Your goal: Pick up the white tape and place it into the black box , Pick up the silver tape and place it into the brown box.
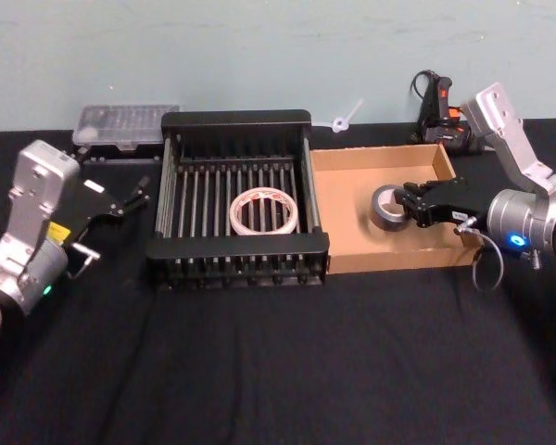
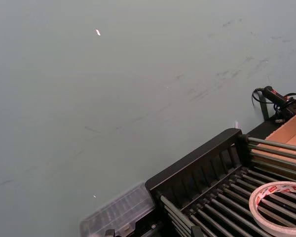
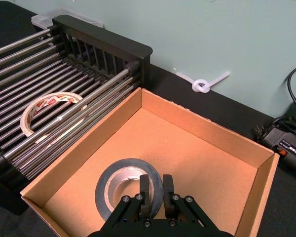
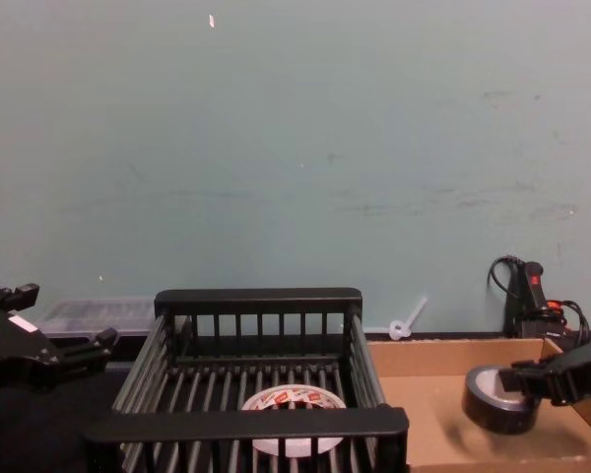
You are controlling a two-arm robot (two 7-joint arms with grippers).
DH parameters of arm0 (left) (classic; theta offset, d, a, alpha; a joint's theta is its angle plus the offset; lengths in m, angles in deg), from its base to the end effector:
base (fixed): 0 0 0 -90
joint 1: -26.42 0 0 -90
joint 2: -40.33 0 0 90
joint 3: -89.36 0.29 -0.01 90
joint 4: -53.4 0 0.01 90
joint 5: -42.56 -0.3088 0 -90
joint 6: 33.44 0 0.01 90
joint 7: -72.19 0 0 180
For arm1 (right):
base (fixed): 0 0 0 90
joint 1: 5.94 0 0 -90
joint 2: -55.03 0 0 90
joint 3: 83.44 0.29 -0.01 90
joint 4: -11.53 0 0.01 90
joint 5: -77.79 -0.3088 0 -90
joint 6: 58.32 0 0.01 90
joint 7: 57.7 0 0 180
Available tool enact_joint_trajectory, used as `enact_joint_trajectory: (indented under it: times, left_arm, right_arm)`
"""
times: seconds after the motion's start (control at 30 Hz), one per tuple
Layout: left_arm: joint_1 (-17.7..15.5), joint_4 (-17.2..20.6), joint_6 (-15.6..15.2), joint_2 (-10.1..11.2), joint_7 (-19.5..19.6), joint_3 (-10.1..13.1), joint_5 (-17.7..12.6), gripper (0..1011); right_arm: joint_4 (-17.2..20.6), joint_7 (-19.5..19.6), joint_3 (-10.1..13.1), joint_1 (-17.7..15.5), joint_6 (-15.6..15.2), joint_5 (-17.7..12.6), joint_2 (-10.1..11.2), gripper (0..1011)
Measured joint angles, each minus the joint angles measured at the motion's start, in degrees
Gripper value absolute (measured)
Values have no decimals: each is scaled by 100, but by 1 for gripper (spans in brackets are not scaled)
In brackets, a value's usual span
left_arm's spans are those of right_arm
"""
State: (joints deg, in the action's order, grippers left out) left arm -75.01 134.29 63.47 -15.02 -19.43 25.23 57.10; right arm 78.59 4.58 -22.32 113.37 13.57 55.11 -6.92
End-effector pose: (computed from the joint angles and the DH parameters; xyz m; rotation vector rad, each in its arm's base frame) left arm 0.3581 0.0827 -0.3023 0.3048 -0.2851 1.2479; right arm 0.4445 -0.0723 -0.2597 -0.4530 0.1778 -0.8868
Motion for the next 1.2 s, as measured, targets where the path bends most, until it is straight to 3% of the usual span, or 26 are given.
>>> enact_joint_trajectory:
  times: [0.4,0.5,1.2]
  left_arm:
    - [0,0,0,0,0,0,0,1001]
    - [0,0,0,0,0,0,0,1002]
    - [0,0,0,0,0,0,0,1001]
  right_arm:
    - [26,-9,-10,-11,-9,-15,14,161]
    - [30,-11,-11,-13,-10,-18,16,221]
    - [40,-13,-15,-19,-14,-27,24,881]
